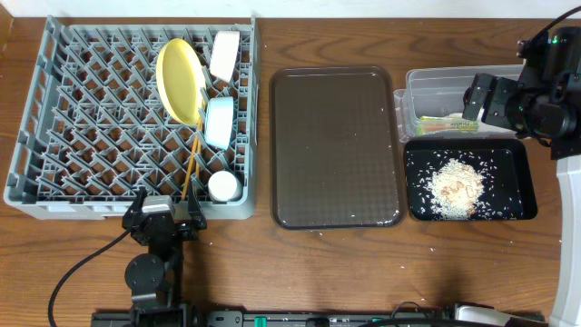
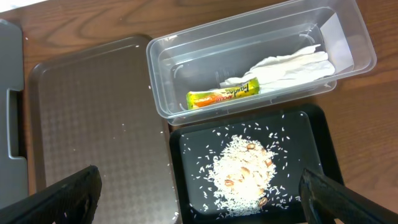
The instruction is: Sort waste into correct bins and load items into the dishwasher
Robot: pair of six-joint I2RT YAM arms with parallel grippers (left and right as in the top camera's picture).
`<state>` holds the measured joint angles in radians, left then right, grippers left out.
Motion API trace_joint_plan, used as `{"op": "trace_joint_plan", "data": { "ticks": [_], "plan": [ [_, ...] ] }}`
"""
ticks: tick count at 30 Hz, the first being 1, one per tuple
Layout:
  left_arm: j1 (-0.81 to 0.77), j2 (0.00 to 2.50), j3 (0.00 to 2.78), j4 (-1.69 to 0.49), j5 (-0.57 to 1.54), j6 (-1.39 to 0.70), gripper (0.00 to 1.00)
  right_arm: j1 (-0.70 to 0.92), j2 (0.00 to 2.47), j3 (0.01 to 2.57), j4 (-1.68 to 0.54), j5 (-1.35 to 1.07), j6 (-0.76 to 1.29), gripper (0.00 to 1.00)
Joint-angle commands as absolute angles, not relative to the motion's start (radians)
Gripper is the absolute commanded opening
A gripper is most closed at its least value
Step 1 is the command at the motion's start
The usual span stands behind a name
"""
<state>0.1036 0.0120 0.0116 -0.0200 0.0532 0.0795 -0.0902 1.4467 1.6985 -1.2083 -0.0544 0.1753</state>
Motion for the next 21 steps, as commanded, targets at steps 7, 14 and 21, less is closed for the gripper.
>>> {"op": "trace_joint_plan", "data": {
  "ticks": [7,14,21],
  "plan": [
    [0.102,0.006,0.004,-0.067,0.048,0.089,0.89,-0.091,1.447,1.699,-1.217,0.012,0.115,0.99],
    [0.102,0.006,0.004,-0.067,0.048,0.089,0.89,-0.091,1.447,1.699,-1.220,0.026,0.115,0.99],
    [0.102,0.006,0.004,-0.067,0.048,0.089,0.89,-0.091,1.443,1.699,-1.221,0.026,0.115,0.99]
  ]
}}
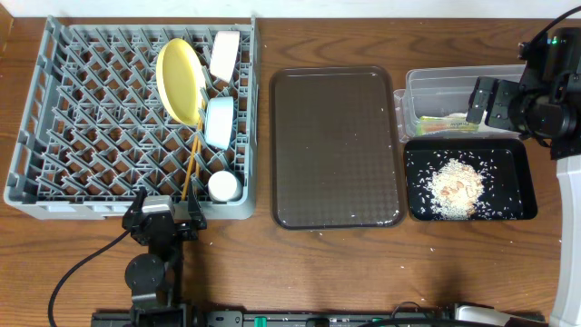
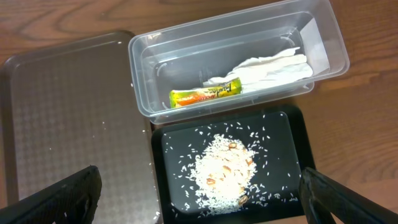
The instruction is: Sort waste into correct bins and load items into the dishwasher
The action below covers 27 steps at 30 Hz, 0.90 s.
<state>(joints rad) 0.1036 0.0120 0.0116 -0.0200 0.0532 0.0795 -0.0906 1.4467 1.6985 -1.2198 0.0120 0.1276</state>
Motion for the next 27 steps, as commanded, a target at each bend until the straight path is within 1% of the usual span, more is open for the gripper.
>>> {"op": "trace_joint_plan", "data": {
  "ticks": [1,5,8,18,24,27],
  "plan": [
    [0.101,0.006,0.004,-0.067,0.048,0.089,0.89,-0.091,1.431,1.699,-1.208,0.027,0.114,0.99],
    [0.102,0.006,0.004,-0.067,0.048,0.089,0.89,-0.090,1.360,1.667,-1.127,0.026,0.113,0.99],
    [0.101,0.006,0.004,-0.067,0.048,0.089,0.89,-0.090,1.260,1.563,-1.007,0.026,0.091,0.99],
    [0.102,0.006,0.004,-0.067,0.048,0.089,0.89,-0.084,0.772,0.912,-0.463,0.018,0.073,0.99],
    [0.101,0.006,0.004,-0.067,0.048,0.089,0.89,-0.032,0.506,0.593,-0.245,0.026,0.073,0.99],
    [0.102,0.006,0.004,-0.067,0.048,0.089,0.89,-0.017,0.397,0.463,-0.178,0.026,0.073,0.99]
  ]
}}
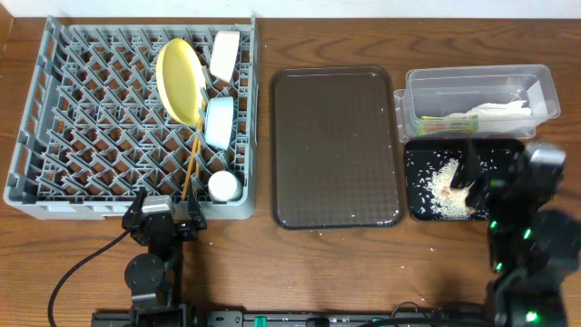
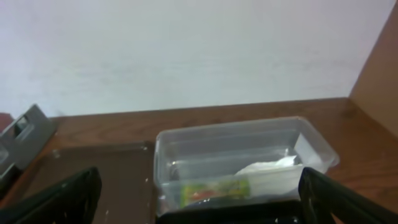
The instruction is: Sort waste into correct bins and load items into the dishwasher
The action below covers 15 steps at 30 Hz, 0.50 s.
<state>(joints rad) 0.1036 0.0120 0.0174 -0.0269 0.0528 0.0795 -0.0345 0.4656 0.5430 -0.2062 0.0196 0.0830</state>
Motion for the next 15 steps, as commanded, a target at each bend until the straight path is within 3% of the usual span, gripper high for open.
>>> {"op": "trace_joint_plan", "data": {
  "ticks": [1,15],
  "plan": [
    [0.102,0.006,0.004,-0.067,0.048,0.089,0.89,-0.012,0.360,0.417,-0.153,0.026,0.073,0.99],
    [0.101,0.006,0.004,-0.067,0.048,0.089,0.89,0.017,0.036,0.021,0.089,0.027,0.114,0.99]
  ]
}}
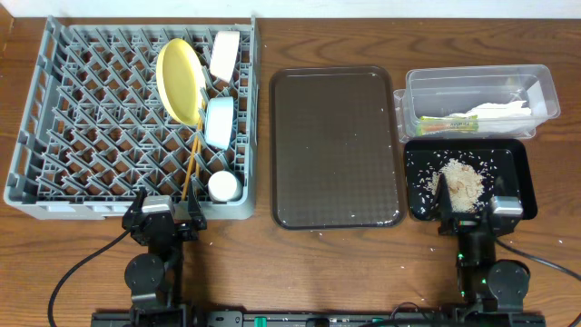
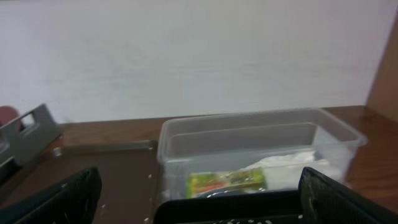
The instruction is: Sort waste into correct bins and load items into the dishwasher
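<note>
The grey dish rack (image 1: 54, 109) at the left holds a yellow plate (image 1: 177, 80), a white dish (image 1: 224, 54), a light-blue bowl (image 1: 219, 122), orange chopsticks (image 1: 192, 168) and a white cup (image 1: 223, 186). The clear bin (image 1: 477, 82) (image 2: 249, 140) holds a green-yellow wrapper (image 1: 445, 123) (image 2: 227, 180) and a white napkin (image 1: 495, 112). Below it, the black tray (image 1: 517, 182) carries spilled rice (image 1: 461, 180). My right gripper (image 1: 474, 211) (image 2: 199, 202) sits open and empty at that tray's near edge. My left gripper (image 1: 165, 218) rests open and empty in front of the rack.
A brown serving tray (image 1: 336, 145) lies between the rack and the bins, with only a few rice grains on it. Loose grains dot the wooden table (image 1: 300, 272) near the black tray. A pale wall stands behind the table in the right wrist view.
My right arm has dropped from just over the black tray's near side to a low pose at the table's front edge. Its camera now looks level at the clear bin. The gripper stays open.
My right gripper first hovered open above the clear bin and black tray at the far right, then a little farther right. Then it stood pulled back over the black tray's near side, and now it sits low at the front edge. The left arm and all items stayed put.
</note>
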Robot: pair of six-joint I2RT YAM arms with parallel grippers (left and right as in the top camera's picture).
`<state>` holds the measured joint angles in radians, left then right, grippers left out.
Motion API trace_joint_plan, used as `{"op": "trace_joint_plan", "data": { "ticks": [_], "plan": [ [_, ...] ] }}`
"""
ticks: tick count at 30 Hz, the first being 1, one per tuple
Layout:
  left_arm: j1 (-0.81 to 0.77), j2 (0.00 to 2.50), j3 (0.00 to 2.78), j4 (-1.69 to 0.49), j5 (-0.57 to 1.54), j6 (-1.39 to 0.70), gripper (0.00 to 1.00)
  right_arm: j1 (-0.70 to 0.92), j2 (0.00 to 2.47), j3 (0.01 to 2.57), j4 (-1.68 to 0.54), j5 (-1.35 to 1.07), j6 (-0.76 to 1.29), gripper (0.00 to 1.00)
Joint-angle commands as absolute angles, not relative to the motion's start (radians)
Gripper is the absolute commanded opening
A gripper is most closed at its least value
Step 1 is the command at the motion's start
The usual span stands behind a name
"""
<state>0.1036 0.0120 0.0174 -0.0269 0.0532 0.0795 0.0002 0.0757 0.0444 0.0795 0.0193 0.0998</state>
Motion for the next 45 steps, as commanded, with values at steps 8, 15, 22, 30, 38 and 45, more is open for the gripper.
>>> {"op": "trace_joint_plan", "data": {
  "ticks": [8,15,22,30,38,45],
  "plan": [
    [0.102,0.006,0.004,-0.067,0.048,0.089,0.89,0.033,0.005,0.006,0.028,0.025,0.051,0.99],
    [0.102,0.006,0.004,-0.067,0.048,0.089,0.89,0.034,0.005,0.006,-0.077,0.000,0.051,0.99],
    [0.102,0.006,0.004,-0.067,0.048,0.089,0.89,0.034,0.005,0.006,-0.075,0.000,0.051,0.99],
    [0.102,0.006,0.004,-0.067,0.048,0.089,0.89,0.034,0.005,0.006,-0.075,0.000,0.051,0.99],
    [0.102,0.006,0.004,-0.067,0.048,0.089,0.89,0.034,0.005,0.006,-0.075,0.000,0.051,0.99],
    [0.102,0.006,0.004,-0.067,0.048,0.089,0.89,0.034,0.005,0.006,-0.075,0.000,0.051,0.99]
  ]
}}
